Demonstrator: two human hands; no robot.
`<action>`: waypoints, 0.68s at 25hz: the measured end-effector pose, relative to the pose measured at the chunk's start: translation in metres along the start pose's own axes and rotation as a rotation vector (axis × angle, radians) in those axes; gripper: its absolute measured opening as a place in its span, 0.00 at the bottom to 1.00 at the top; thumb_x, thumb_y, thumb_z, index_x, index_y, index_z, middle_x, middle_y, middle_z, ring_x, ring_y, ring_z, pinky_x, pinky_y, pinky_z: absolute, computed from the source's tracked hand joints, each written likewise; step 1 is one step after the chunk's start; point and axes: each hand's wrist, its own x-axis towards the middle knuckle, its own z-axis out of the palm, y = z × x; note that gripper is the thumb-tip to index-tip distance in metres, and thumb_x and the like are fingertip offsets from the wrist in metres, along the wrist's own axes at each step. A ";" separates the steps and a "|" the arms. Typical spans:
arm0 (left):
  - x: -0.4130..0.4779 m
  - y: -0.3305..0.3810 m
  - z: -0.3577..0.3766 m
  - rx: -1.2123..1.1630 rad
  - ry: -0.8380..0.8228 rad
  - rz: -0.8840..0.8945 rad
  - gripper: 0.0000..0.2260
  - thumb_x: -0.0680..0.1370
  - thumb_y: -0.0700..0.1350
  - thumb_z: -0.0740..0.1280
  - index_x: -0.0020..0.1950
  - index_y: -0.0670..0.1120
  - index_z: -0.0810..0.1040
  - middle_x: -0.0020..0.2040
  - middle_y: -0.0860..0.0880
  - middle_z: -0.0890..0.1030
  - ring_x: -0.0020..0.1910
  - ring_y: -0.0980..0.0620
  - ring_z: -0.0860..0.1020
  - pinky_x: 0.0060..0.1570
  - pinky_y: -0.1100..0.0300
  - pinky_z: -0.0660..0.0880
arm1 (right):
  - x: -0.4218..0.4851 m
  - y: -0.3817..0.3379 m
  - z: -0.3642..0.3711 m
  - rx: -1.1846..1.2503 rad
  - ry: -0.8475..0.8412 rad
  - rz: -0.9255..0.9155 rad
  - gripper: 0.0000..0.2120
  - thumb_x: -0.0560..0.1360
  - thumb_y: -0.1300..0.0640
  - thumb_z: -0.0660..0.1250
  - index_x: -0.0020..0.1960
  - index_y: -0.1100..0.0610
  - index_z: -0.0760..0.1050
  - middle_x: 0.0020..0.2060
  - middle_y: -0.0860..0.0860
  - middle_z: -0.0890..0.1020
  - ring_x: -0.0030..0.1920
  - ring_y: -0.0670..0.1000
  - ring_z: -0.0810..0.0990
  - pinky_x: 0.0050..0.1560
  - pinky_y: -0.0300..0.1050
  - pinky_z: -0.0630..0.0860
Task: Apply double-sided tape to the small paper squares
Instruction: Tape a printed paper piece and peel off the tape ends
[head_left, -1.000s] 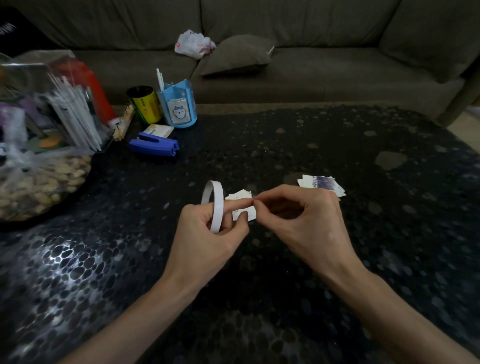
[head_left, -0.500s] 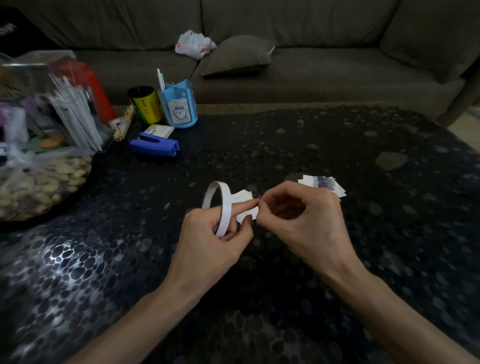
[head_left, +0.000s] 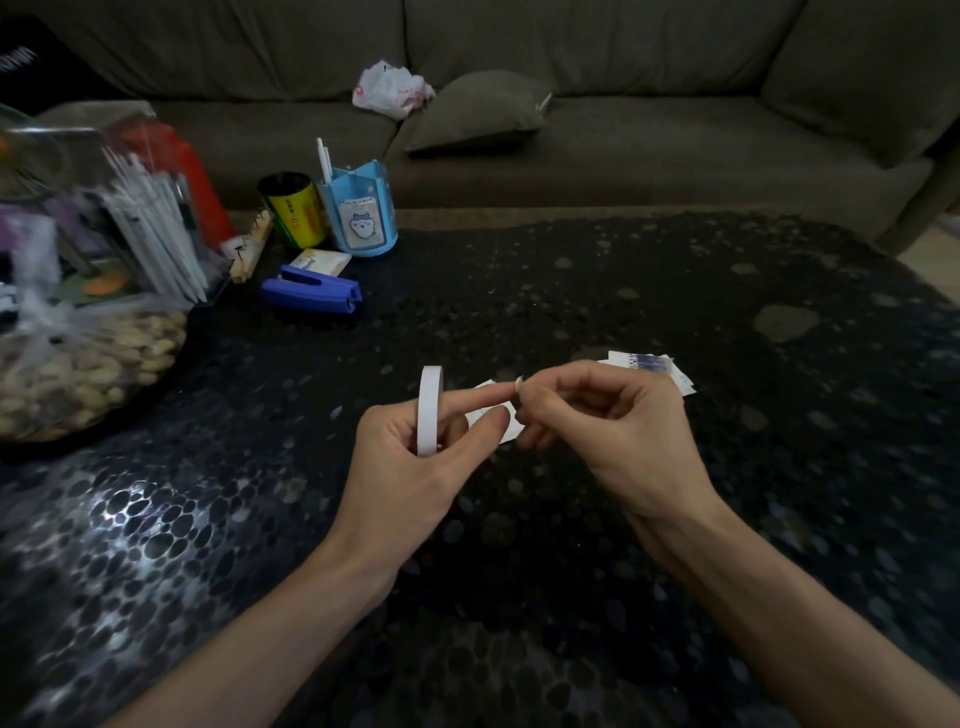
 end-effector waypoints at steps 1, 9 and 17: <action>0.000 0.000 0.000 0.001 0.006 0.008 0.09 0.77 0.45 0.73 0.54 0.55 0.89 0.32 0.29 0.69 0.29 0.48 0.66 0.33 0.69 0.70 | 0.000 0.000 0.000 0.020 -0.003 0.007 0.02 0.76 0.63 0.75 0.47 0.62 0.86 0.39 0.55 0.88 0.38 0.51 0.87 0.43 0.38 0.81; -0.001 -0.006 0.004 0.191 0.037 0.163 0.13 0.79 0.36 0.72 0.61 0.49 0.86 0.25 0.58 0.68 0.25 0.59 0.69 0.37 0.71 0.73 | -0.001 -0.001 0.000 -0.019 0.020 -0.038 0.02 0.76 0.63 0.76 0.48 0.61 0.86 0.40 0.54 0.89 0.40 0.53 0.89 0.44 0.40 0.84; -0.004 -0.009 0.003 0.278 0.029 0.204 0.13 0.79 0.37 0.72 0.61 0.49 0.85 0.23 0.60 0.68 0.23 0.59 0.68 0.33 0.66 0.73 | -0.001 -0.001 -0.002 -0.095 0.006 -0.091 0.03 0.75 0.63 0.76 0.49 0.60 0.87 0.41 0.52 0.89 0.41 0.51 0.89 0.47 0.42 0.85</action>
